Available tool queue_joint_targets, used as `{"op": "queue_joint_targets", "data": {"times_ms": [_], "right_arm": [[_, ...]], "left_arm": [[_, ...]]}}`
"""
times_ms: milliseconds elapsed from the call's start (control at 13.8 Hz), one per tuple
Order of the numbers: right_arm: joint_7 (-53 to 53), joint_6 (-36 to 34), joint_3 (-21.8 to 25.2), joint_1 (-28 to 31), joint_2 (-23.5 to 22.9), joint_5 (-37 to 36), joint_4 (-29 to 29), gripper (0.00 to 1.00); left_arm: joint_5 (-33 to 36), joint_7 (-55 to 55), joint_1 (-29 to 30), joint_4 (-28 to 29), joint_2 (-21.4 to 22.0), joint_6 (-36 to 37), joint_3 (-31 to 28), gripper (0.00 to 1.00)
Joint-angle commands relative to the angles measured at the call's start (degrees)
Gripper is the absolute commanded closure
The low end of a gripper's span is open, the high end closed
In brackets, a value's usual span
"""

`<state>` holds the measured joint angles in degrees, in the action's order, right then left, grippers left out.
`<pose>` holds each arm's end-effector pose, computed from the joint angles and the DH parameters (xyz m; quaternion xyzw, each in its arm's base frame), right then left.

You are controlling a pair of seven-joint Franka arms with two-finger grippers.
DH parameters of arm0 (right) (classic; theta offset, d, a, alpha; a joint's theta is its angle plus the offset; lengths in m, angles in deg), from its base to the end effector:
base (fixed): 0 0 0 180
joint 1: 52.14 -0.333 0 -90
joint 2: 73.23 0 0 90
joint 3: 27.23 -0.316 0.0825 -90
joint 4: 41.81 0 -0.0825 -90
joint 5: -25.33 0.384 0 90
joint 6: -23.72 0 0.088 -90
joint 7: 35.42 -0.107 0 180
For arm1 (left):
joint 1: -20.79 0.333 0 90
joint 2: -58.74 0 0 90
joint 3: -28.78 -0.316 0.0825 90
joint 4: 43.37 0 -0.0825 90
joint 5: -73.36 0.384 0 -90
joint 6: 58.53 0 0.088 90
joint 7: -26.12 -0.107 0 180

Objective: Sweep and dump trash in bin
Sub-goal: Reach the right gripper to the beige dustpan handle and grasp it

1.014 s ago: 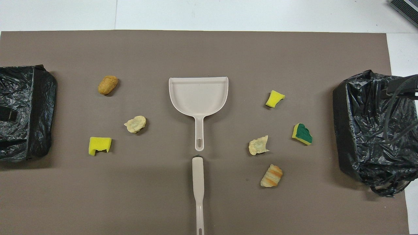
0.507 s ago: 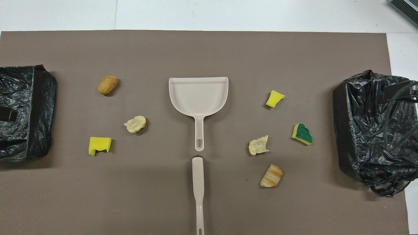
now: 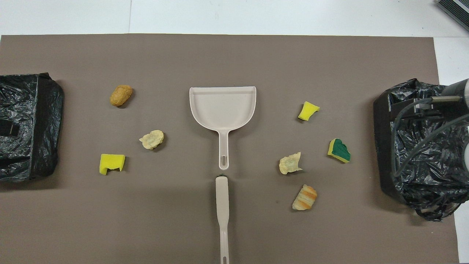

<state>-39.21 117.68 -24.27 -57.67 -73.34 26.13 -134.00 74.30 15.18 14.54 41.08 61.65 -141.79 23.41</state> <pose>0.5605 0.0266 0.6115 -0.9998 0.0110 -0.0141 0.0077 0.5253 -0.0045 0.6865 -0.9947 0.1019 -0.0143 0.0070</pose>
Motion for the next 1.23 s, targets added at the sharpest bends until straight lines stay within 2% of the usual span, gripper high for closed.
{"op": "queue_joint_targets", "data": {"times_ms": [0, 362, 941, 1159], "right_arm": [[-0.5, 1.9, -0.2, -1.8, -0.3, -0.6, -1.7, 0.00], [-8.5, 5.4, -0.1, -7.8, -2.9, -0.8, -2.3, 0.00], [-24.9, 14.0, -0.1, -19.1, -10.6, -1.7, -1.8, 0.00], [-31.0, 17.7, -0.1, -22.8, -13.6, -2.7, -1.6, 0.00]], "left_arm": [[-0.2, 0.4, 0.2, 1.2, 1.0, -0.1, 0.1, 0.00], [-0.2, 0.4, 0.2, 1.2, 1.0, -0.1, 0.1, 0.00], [-0.2, 0.4, 0.2, 1.2, 1.0, 0.0, 0.2, 0.00], [-0.3, 0.7, -1.2, 1.3, 1.2, 0.3, 2.5, 0.00]]}}
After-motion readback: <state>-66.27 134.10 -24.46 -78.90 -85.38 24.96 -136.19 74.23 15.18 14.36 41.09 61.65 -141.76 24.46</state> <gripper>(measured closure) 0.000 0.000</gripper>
